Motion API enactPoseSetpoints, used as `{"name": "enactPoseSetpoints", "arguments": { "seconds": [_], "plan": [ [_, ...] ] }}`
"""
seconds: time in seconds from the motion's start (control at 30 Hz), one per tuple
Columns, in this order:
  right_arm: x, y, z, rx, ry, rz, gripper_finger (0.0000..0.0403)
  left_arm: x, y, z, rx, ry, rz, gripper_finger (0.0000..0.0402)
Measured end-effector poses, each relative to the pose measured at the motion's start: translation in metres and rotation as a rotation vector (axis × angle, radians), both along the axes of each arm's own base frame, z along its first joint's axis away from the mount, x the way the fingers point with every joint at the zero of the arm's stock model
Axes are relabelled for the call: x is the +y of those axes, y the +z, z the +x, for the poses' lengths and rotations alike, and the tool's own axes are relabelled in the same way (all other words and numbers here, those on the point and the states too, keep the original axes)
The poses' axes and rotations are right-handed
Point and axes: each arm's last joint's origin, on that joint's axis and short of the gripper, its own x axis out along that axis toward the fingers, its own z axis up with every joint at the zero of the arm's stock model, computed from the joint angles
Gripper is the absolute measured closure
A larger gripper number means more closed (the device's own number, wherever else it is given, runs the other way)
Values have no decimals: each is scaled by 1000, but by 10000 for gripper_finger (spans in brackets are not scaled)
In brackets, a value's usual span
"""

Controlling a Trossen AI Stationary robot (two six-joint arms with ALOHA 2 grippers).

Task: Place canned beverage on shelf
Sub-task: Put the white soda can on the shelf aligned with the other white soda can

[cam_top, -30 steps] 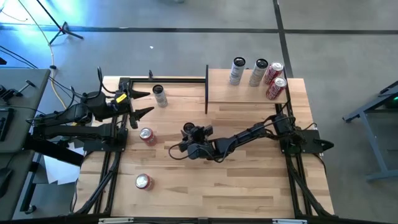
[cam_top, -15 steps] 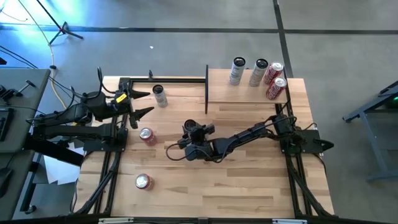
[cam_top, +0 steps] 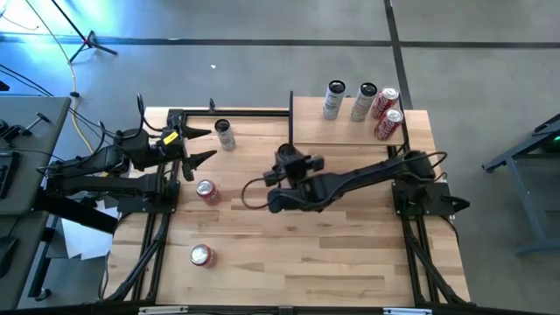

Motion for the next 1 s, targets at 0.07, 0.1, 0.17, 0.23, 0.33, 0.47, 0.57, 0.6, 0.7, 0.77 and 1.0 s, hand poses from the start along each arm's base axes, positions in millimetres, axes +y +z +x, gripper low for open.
{"name": "enactPoseSetpoints", "arguments": {
  "seconds": [0.07,0.1,0.17,0.23,0.33,0.47,0.57,0.6,0.7,0.77,1.0],
  "plan": [
    [-3,7,-11,10,-19,7,165,0,0,0,0,0,0,122],
    [-5,11,-17,5,-32,7,165,0,0,0,0,0,0,122],
    [-7,20,-30,-4,-60,0,165,0,0,0,1,0,0,122],
    [-10,26,-43,-7,-86,0,165,0,0,0,0,0,0,122],
    [-15,34,-62,-8,-128,14,165,0,0,0,0,0,0,122],
    [-22,43,-85,27,-177,18,165,0,0,0,0,0,0,122],
    [-29,45,-95,16,-221,45,165,0,0,0,0,0,0,122],
    [-32,45,-99,11,-229,57,165,0,0,0,0,0,0,122],
    [-44,43,-115,6,-280,99,165,0,0,0,0,0,0,122],
    [-51,38,-126,-15,-313,102,163,0,0,0,0,0,0,122],
    [-58,18,-169,-45,-346,60,150,0,0,0,0,0,0,122]
  ]
}}
